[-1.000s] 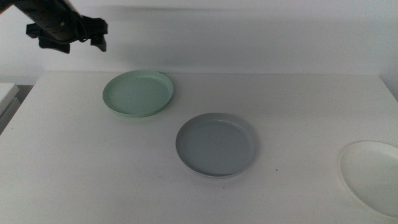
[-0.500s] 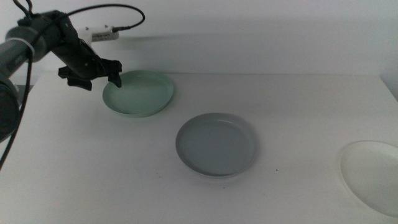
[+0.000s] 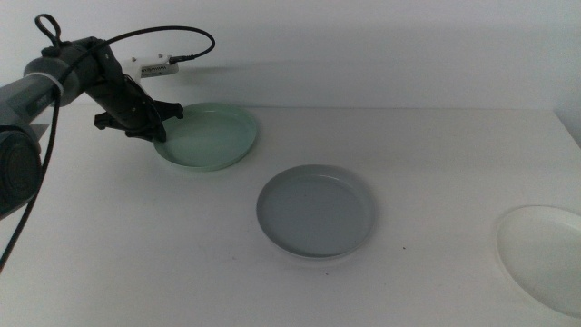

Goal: Stack the three bowls on top of each other.

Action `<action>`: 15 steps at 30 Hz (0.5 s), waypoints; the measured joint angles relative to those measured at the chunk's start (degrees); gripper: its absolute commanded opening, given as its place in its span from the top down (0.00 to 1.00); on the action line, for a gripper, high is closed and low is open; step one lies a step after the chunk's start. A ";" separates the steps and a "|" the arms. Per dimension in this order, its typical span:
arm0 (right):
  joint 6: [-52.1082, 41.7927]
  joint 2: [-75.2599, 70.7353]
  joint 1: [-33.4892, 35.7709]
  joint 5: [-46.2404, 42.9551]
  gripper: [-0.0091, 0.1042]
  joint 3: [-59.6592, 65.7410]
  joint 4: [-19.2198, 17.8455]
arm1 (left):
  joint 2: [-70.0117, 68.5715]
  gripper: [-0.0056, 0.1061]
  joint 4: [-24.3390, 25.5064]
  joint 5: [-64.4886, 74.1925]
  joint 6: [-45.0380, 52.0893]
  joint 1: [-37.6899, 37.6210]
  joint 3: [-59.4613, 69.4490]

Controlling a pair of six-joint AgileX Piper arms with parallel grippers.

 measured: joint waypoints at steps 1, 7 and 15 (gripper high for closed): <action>0.00 0.00 0.00 0.00 0.10 0.00 0.00 | 0.01 0.97 -0.47 -0.14 0.00 0.10 -0.11; 0.00 0.00 0.00 0.00 0.10 0.00 0.00 | -3.68 0.97 -1.45 2.40 3.09 0.22 0.34; 0.00 0.00 0.00 0.00 0.10 0.00 0.00 | -32.19 0.97 -3.66 -9.84 7.00 -4.41 26.23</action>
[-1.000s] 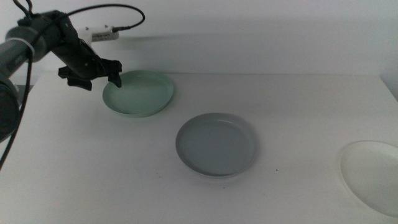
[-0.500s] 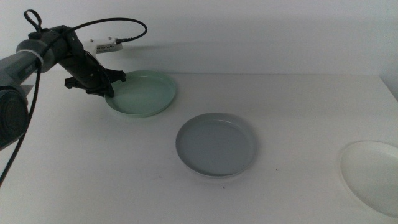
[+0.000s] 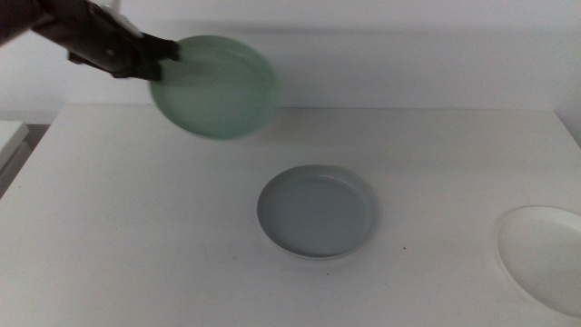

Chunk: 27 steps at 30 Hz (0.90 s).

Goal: Stack the three bowls on top of each other.

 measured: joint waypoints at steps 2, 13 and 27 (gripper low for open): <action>0.00 0.00 0.00 0.00 0.10 0.00 0.00 | -6.27 0.97 -1.21 -5.33 -0.80 -4.00 8.96; 0.00 0.00 0.00 0.00 0.10 0.00 0.00 | -3.55 0.97 -3.09 -12.79 -5.72 -17.54 20.56; 0.00 0.00 0.00 0.00 0.10 0.00 0.00 | 3.14 0.42 -7.25 -14.90 -3.73 -18.12 20.69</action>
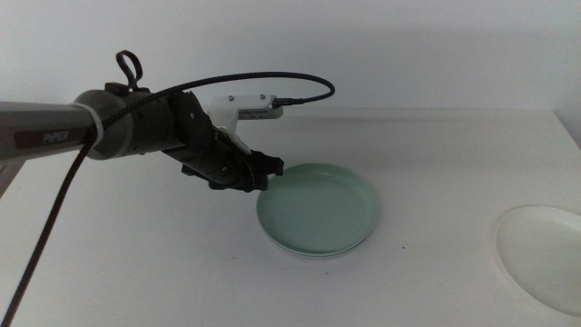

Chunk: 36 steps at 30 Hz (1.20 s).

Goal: Stack the three bowls on top of each other.

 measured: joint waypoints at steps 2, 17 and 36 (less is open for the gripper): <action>0.00 0.00 0.00 0.00 0.10 0.00 0.00 | -0.80 0.21 -0.22 1.41 2.74 0.00 -0.13; 0.00 0.00 0.00 0.00 0.10 0.00 0.00 | -45.48 0.11 -8.46 22.87 22.20 2.18 7.12; 0.00 0.00 0.00 0.00 0.10 0.00 0.00 | -60.09 0.11 -6.47 29.20 20.72 2.18 8.18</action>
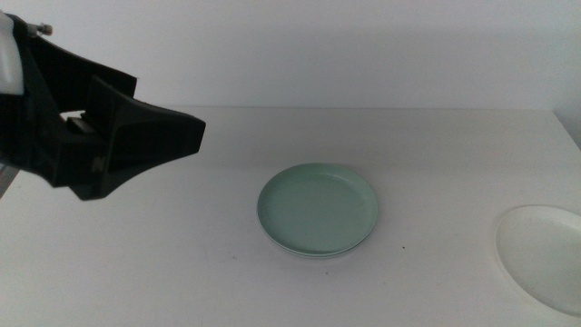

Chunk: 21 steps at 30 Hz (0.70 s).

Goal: Stack the three bowls on top of each other.

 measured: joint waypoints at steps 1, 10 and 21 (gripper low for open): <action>0.00 0.00 0.00 0.00 0.10 0.00 0.00 | 0.00 0.11 0.00 -0.28 0.00 0.00 0.00; 0.00 0.00 0.00 0.00 0.10 0.00 0.00 | 0.00 0.11 0.00 -3.34 0.00 0.00 0.00; 9.38 0.00 0.00 3.09 0.10 -2.14 3.64 | 0.00 0.11 0.14 -3.74 0.12 0.00 0.00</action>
